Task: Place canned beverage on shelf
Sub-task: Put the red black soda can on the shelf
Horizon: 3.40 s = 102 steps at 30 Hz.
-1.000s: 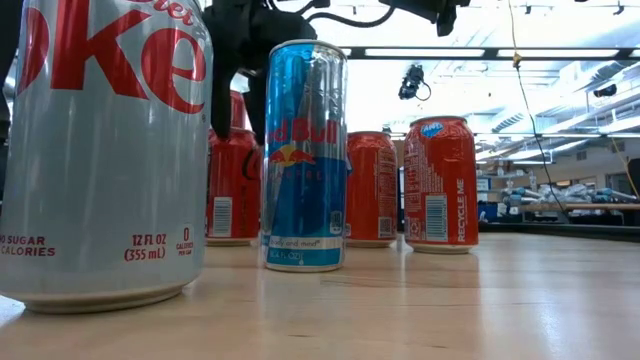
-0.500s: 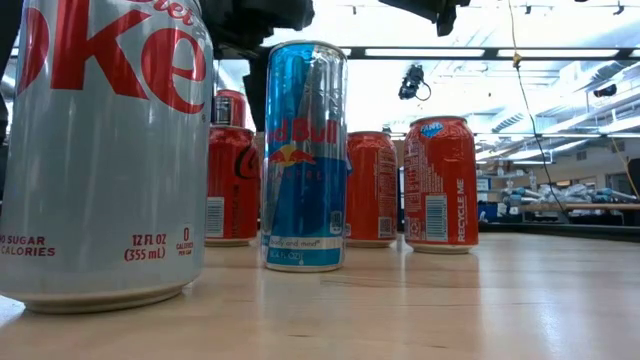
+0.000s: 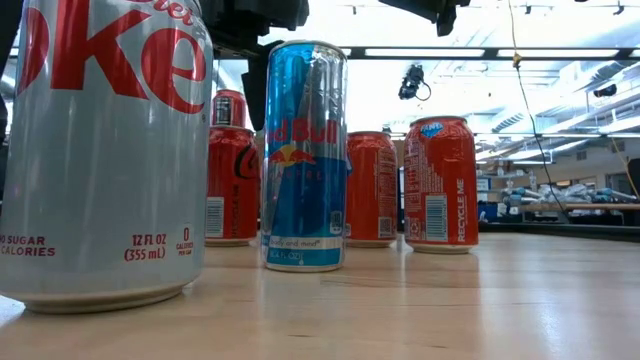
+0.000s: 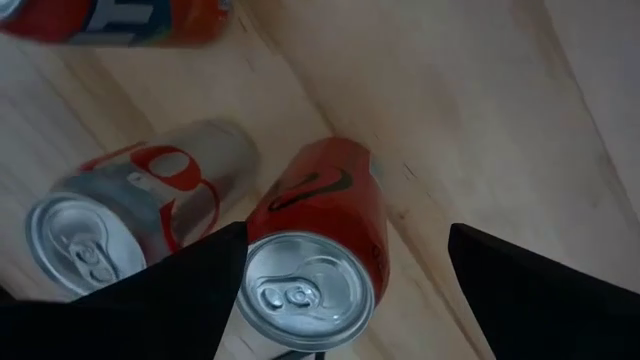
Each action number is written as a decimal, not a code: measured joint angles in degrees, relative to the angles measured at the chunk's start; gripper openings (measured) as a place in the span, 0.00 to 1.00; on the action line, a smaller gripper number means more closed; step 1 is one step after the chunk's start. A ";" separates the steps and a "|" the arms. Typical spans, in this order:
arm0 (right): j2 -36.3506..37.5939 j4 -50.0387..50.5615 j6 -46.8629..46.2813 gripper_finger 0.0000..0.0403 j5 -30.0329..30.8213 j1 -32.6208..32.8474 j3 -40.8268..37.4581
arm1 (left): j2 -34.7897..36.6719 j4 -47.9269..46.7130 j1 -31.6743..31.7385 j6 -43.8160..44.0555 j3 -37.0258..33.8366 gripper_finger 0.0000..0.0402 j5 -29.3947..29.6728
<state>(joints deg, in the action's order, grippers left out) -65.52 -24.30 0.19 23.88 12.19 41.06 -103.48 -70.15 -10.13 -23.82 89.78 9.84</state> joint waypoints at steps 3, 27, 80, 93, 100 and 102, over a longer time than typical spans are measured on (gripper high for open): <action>0.00 0.01 0.00 0.46 0.00 0.00 0.00 | 0.00 -0.09 0.07 1.85 0.00 0.94 0.03; 0.00 -0.01 -0.04 0.46 0.00 0.00 0.00 | 0.02 1.96 0.04 -6.91 -10.38 0.99 4.71; -0.02 0.46 -0.15 0.46 0.02 0.00 0.00 | 3.04 -19.59 7.72 17.40 11.34 0.81 3.76; -0.02 -0.16 -0.15 0.46 0.02 0.00 0.00 | 17.18 -19.85 18.44 17.84 11.13 0.81 4.46; -0.02 -0.51 -0.07 0.46 0.02 -0.31 0.00 | 18.69 -19.99 26.47 12.75 11.22 0.81 6.00; -0.02 -0.52 -0.06 0.46 0.02 -0.49 0.00 | 17.57 -20.10 28.60 11.02 12.13 0.81 5.98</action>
<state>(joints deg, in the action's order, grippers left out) -65.54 -24.82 0.12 23.90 11.70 41.06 -85.91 -90.25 18.47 -12.79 101.90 15.82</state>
